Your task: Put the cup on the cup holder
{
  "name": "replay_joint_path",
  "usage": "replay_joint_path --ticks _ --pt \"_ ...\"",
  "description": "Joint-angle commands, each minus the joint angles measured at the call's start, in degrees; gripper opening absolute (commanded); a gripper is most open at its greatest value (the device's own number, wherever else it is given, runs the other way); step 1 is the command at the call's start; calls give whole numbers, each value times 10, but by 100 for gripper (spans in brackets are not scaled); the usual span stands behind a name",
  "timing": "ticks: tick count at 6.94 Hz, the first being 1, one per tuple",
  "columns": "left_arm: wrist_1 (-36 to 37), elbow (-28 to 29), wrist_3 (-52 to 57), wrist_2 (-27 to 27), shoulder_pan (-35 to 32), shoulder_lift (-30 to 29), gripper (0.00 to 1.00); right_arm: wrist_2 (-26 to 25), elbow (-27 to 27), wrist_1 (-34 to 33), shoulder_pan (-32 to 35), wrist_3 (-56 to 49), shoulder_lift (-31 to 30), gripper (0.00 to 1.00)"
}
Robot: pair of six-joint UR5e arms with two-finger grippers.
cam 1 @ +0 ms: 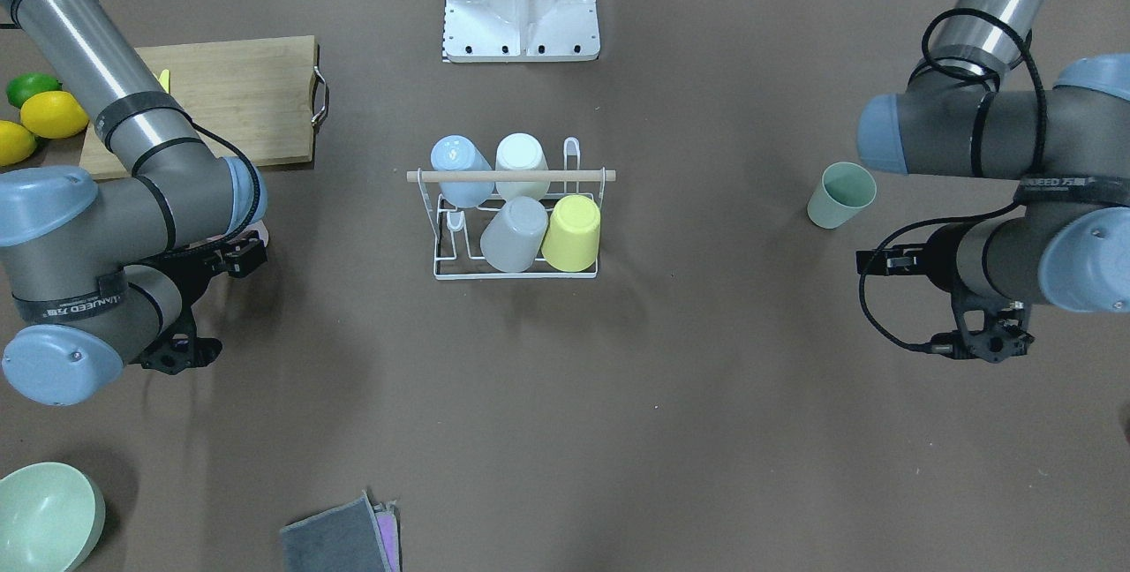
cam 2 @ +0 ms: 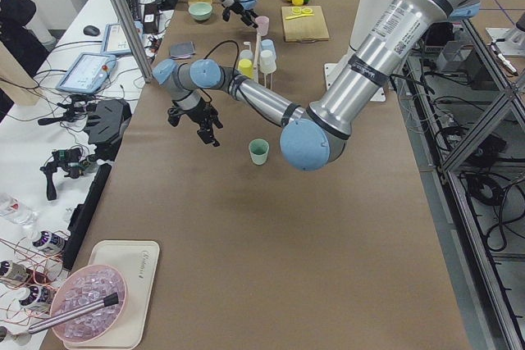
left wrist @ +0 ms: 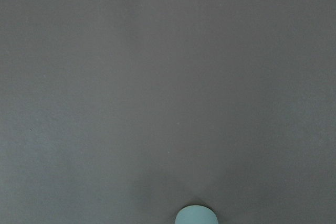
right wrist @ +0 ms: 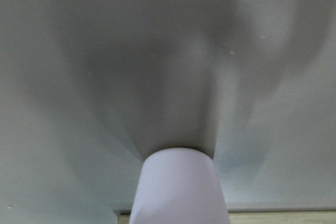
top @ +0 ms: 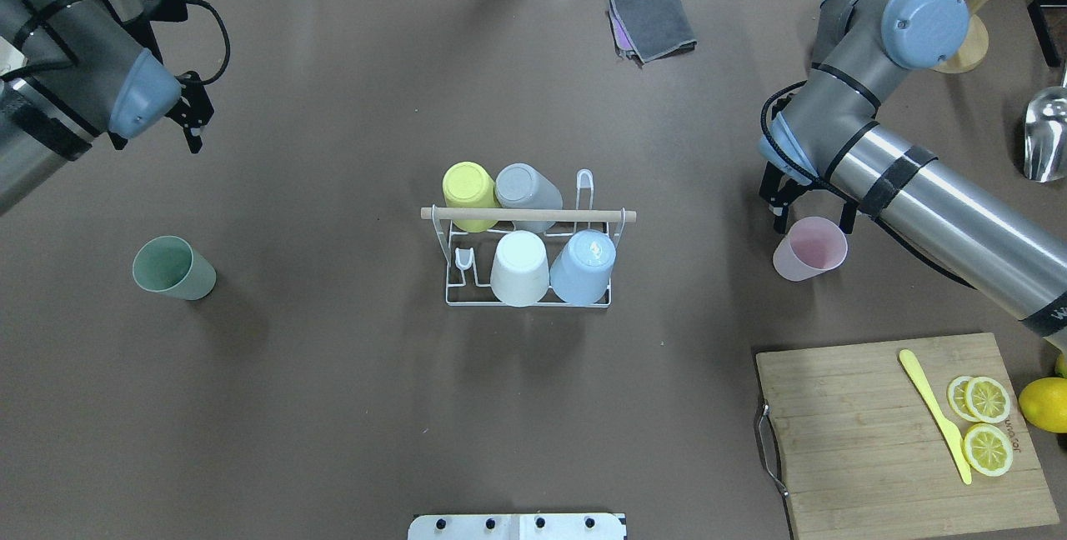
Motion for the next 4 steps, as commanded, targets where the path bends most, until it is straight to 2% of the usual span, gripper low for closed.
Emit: replay_joint_path --ticks 1,4 --pt "10 0 24 -2 25 7 98 4 -4 0 -11 -5 -1 99" --pt "10 0 31 -1 63 34 98 3 -15 -1 -17 -11 -3 98"
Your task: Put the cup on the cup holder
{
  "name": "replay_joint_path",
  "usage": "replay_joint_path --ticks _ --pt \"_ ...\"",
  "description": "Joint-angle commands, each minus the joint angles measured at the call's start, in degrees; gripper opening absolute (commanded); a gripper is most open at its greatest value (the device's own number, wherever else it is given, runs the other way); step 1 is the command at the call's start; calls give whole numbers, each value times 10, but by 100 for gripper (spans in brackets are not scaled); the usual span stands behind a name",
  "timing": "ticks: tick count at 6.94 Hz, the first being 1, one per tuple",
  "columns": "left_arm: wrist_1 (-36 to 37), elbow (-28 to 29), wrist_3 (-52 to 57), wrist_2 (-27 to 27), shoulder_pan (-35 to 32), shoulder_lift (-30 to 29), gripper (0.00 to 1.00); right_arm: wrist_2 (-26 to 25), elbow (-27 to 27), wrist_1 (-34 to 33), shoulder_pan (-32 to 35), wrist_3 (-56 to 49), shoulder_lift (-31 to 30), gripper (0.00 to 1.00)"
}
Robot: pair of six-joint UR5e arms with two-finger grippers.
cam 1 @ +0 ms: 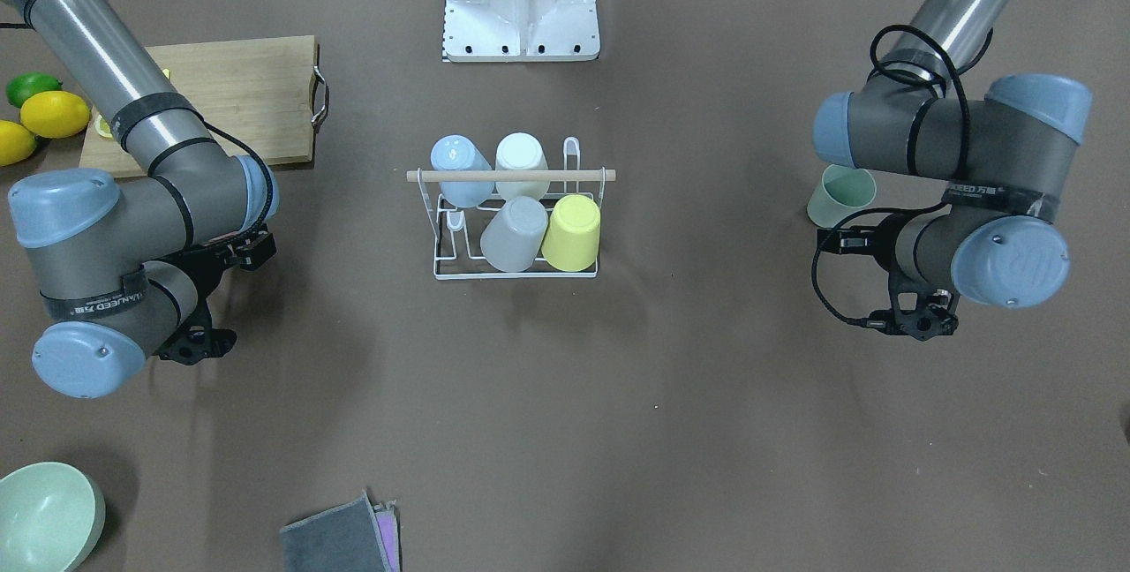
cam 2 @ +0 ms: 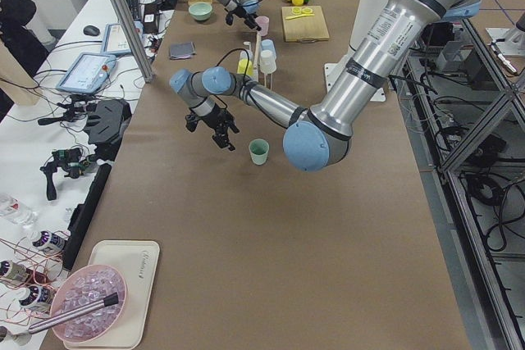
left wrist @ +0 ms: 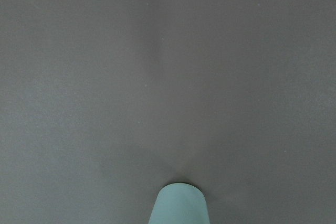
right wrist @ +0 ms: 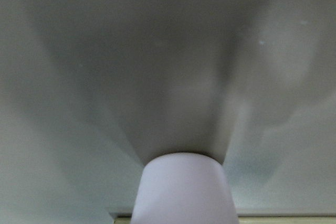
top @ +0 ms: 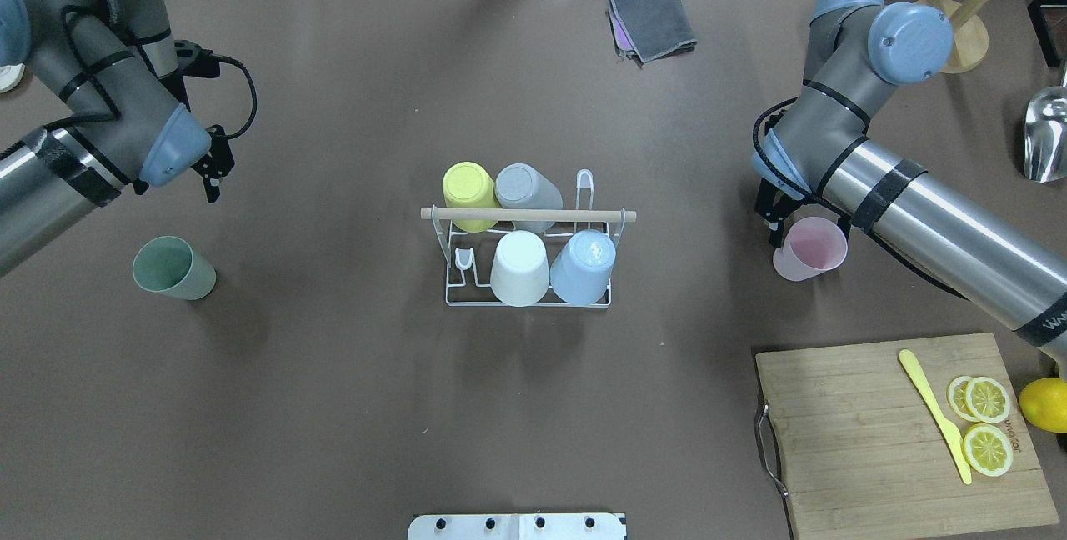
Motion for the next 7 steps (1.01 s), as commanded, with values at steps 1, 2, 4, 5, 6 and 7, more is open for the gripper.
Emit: replay_joint_path --ticks 1,2,4,5,6,7 --pt "0 3 6 2 26 21 98 0 -8 0 -6 -1 -1 96" --pt "0 3 7 1 33 29 98 -1 -11 1 -8 -2 -1 92" --pt "0 3 10 0 47 33 98 -1 -11 1 -12 -4 -3 89" --pt "0 4 10 0 57 38 98 -1 -11 1 -12 -3 -3 81" --pt "-1 5 10 -1 64 42 98 -1 -11 0 -12 -3 -3 56" --pt "-1 5 10 -1 73 51 97 1 -11 0 0 -3 -2 42"
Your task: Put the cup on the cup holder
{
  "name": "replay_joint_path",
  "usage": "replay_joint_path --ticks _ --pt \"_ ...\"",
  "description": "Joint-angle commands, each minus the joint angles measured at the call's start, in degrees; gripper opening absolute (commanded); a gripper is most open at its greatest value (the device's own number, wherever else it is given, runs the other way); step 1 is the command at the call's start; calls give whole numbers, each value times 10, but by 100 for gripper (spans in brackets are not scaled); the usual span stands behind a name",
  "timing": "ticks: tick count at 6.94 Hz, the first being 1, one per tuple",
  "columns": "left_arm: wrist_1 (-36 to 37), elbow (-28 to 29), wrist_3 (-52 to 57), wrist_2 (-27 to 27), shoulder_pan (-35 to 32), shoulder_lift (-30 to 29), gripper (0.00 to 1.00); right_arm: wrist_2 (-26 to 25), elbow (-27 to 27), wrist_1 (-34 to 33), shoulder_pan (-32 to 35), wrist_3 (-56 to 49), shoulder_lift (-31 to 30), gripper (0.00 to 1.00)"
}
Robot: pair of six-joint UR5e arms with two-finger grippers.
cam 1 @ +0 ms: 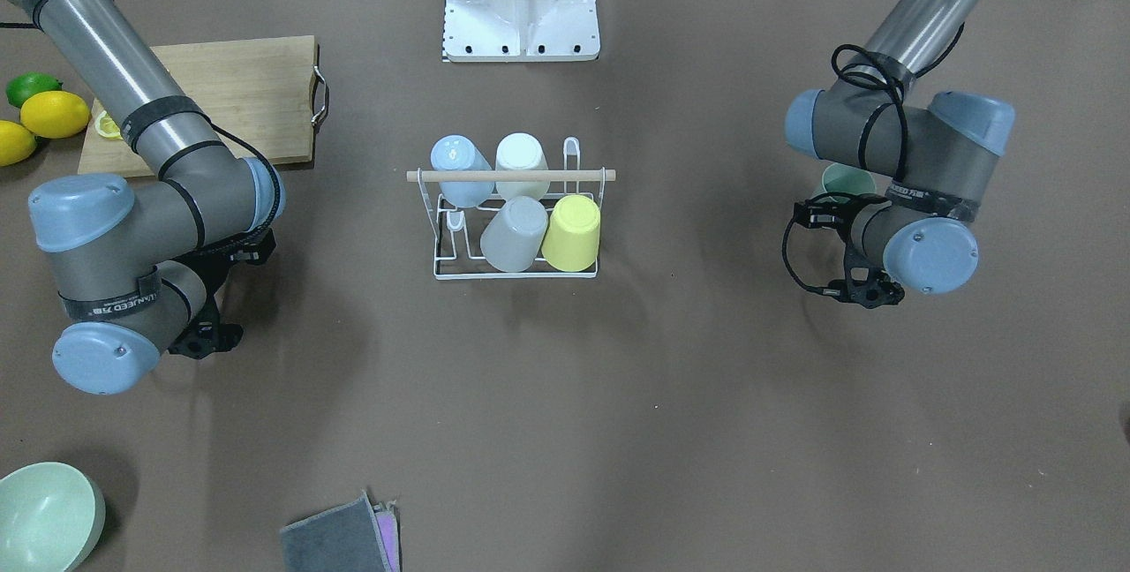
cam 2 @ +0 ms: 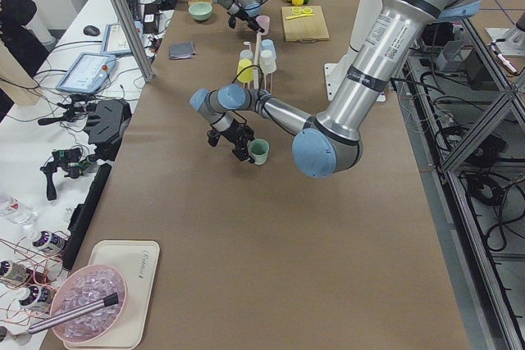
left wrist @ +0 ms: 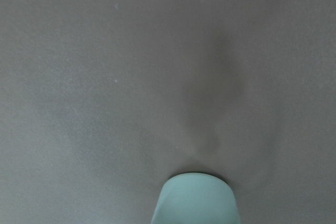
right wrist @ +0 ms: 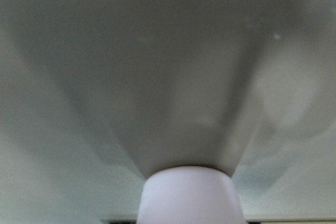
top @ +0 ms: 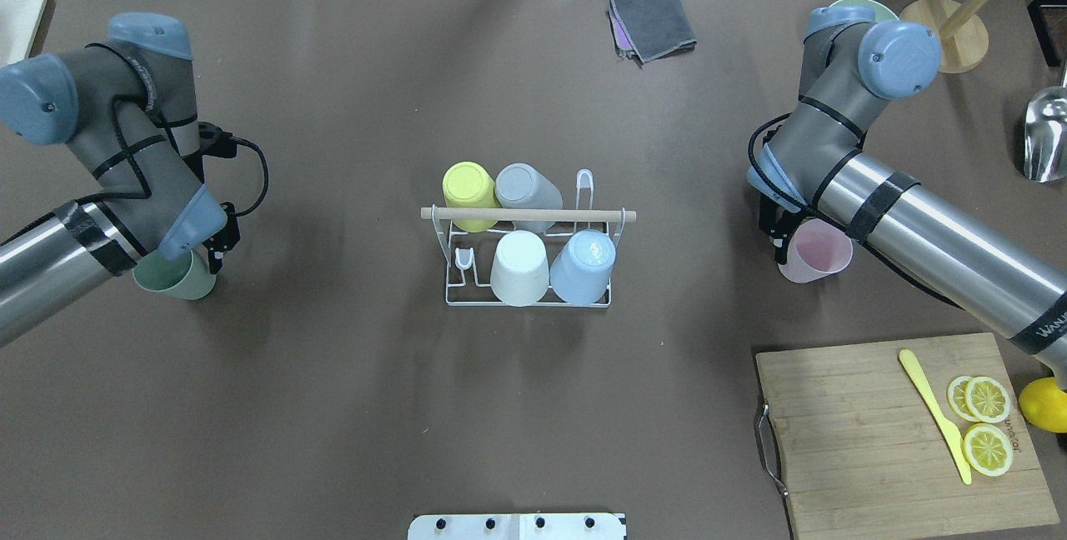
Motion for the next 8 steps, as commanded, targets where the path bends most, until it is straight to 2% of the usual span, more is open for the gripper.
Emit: replay_joint_path --ticks 1,3,4,5,7,8 --pt "-1 0 0 -1 17 12 90 1 3 0 28 -1 2 41" --pt "1 6 -3 -22 20 13 34 16 45 2 70 -10 3 41" --pt "1 10 -4 -27 20 13 8 40 74 23 96 -31 -1 41" --pt "1 12 -8 -34 20 12 0 69 81 111 129 -60 -18 41" --pt "1 11 -12 -49 -12 11 0 159 80 389 149 -62 -48 41" --pt "-2 9 -21 -92 -55 11 0 182 78 484 160 -61 -43 41"
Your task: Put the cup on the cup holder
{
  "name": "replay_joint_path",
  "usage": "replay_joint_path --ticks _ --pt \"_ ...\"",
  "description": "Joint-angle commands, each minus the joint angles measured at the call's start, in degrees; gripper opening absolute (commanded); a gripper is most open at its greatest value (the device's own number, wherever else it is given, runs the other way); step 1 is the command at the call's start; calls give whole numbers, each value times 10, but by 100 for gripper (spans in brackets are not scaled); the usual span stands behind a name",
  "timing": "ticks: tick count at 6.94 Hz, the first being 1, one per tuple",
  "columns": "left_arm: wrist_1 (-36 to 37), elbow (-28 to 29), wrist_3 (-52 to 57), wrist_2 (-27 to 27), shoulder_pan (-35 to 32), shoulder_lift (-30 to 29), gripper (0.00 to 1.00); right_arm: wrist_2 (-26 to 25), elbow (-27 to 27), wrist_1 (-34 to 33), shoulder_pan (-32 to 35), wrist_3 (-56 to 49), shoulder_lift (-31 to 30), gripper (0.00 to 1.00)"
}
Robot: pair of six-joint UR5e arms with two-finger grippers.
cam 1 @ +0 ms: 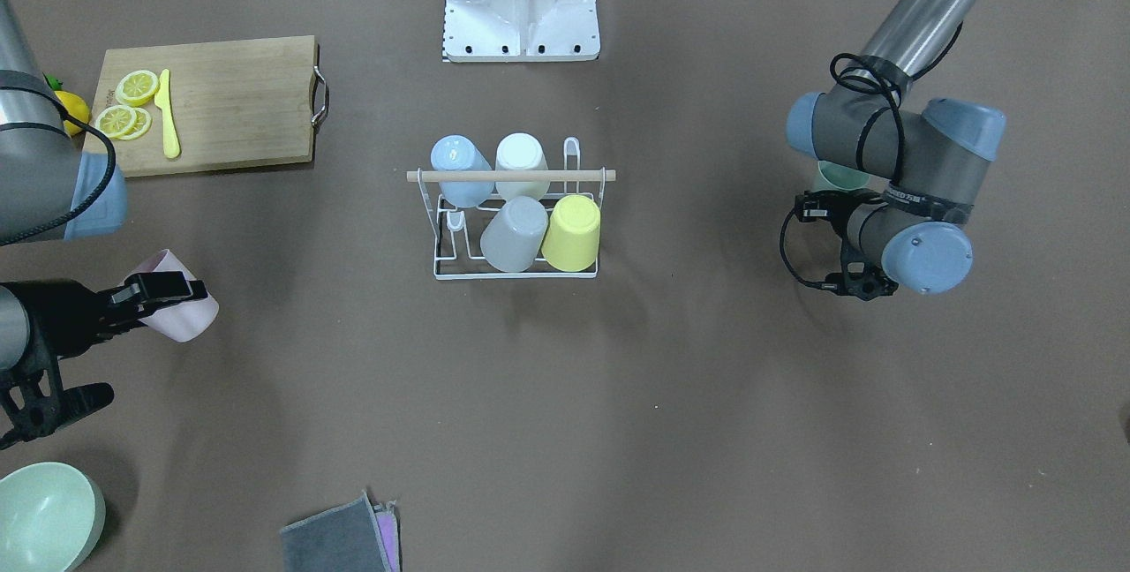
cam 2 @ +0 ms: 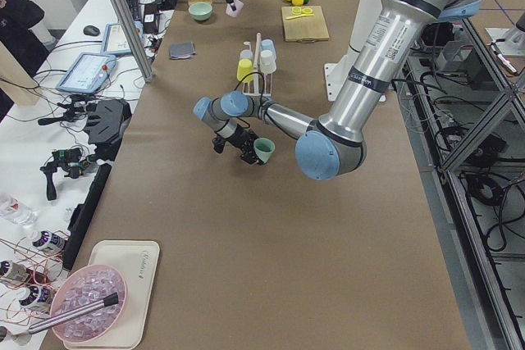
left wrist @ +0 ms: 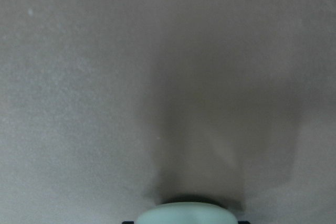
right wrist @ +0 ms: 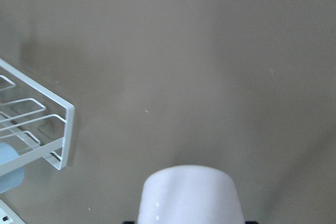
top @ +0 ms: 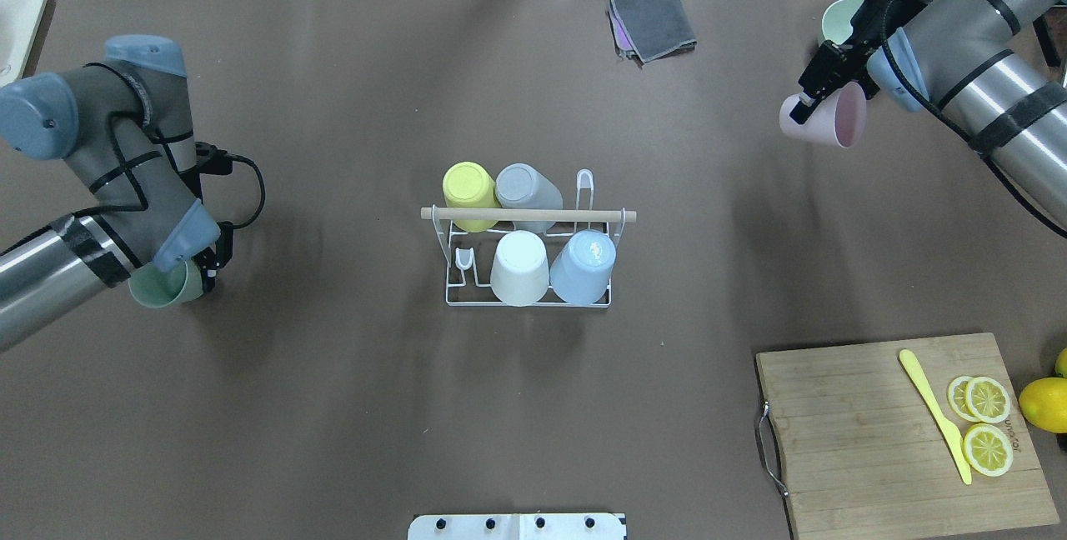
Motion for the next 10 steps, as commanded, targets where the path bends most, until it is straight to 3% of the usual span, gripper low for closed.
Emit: replay_joint_path --ticks 1,2,4,7,9,10 --pt "-20 -6 -7 -52 -88 -4 0 48 -1 223 15 -6 -5 42" --pt "-70 -6 -10 -58 -125 -9 0 75 -4 306 15 -12 -9 42" --pt "-208 -4 -75 -47 -168 -8 0 236 -8 326 32 -163 -24 42" --pt "-499 -1 -287 98 -177 6 0 429 -27 329 64 -346 -95 42" --pt "-683 -3 -416 192 -176 23 0 462 -40 328 63 -491 -111 41" --pt "-772 -8 -467 235 -176 34 0 493 -41 331 44 -501 -118 41"
